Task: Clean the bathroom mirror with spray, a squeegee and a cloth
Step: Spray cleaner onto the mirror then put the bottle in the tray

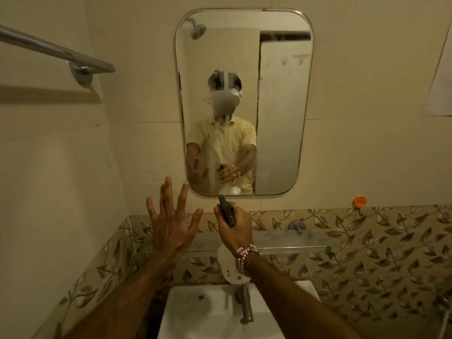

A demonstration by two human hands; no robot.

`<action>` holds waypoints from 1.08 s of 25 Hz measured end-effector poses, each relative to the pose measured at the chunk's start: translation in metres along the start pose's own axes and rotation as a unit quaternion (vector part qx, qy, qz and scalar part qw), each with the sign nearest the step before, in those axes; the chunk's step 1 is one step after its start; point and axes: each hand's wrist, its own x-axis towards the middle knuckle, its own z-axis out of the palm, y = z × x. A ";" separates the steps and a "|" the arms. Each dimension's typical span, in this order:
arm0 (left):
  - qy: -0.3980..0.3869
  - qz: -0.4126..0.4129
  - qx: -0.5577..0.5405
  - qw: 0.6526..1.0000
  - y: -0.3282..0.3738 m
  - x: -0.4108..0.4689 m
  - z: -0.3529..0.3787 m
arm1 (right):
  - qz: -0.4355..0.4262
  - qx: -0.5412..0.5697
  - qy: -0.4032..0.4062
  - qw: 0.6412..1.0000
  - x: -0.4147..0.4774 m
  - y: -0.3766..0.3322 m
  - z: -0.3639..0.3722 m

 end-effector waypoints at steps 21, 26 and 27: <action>-0.064 0.087 -0.089 0.990 0.077 -0.003 0.057 | 0.069 -0.070 0.184 0.978 -0.008 0.039 -0.077; -0.100 0.135 -0.136 0.976 0.163 -0.005 0.089 | 0.106 -0.100 0.247 0.958 -0.005 0.071 -0.161; -0.104 0.151 -0.146 0.972 0.184 -0.006 0.095 | 0.115 -0.100 0.259 0.954 -0.004 0.079 -0.181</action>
